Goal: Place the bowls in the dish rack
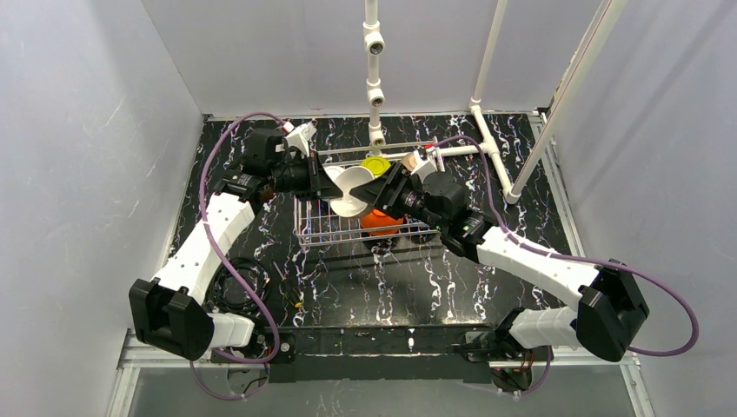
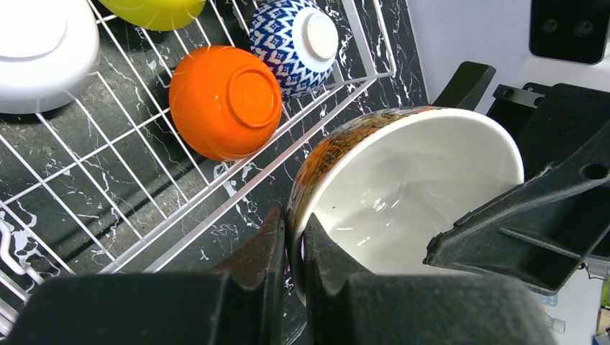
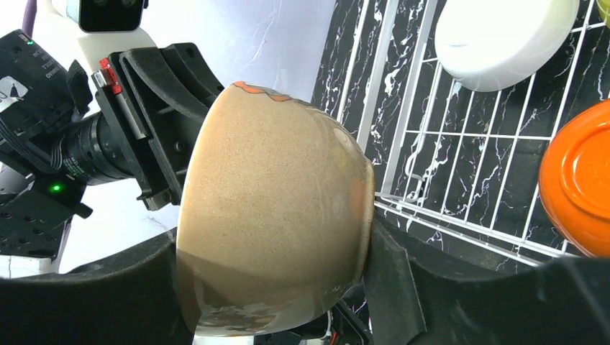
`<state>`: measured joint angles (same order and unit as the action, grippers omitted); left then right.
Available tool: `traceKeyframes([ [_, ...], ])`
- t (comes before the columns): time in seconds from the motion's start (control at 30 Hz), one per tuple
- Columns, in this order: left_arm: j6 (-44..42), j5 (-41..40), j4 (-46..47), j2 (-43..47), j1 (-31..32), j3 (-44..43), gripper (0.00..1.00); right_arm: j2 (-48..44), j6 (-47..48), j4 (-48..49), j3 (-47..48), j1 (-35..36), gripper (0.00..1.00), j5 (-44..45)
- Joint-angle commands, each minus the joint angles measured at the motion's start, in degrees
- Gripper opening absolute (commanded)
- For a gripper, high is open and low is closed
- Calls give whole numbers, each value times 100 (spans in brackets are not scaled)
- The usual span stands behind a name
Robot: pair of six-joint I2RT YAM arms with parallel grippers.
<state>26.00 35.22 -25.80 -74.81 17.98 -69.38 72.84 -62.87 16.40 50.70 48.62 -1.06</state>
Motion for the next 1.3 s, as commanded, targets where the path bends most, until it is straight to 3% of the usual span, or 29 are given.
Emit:
traceKeyframes([
  [0.0, 177, 362, 213, 72, -70, -86, 0, -112, 182, 829, -104, -2, 74, -352],
  [0.3, 146, 380, 110, 11, -123, -51, 0, -235, 295, 1611, -326, -2, 91, -560],
  [0.47, 132, 422, 80, 4, -137, -31, 0, -185, 236, 1919, -419, -13, 92, -676],
  [0.53, 128, 468, 55, -18, -141, -25, 0, -164, 189, 2116, -476, -19, 89, -735],
  [0.67, 139, 556, 0, -77, -146, -20, 0, -111, 194, 2424, -519, -24, 72, -875],
  [0.87, 182, 426, -78, -34, -147, -53, 0, 40, 361, 2042, -367, -21, 51, -711],
  [1.1, 44, -129, -463, -149, -154, -176, 29, 345, 366, 1909, -152, -23, 44, -227],
  [1.27, -145, -990, -736, -119, -154, -296, 41, 634, 535, 1540, 162, -24, 42, 75],
])
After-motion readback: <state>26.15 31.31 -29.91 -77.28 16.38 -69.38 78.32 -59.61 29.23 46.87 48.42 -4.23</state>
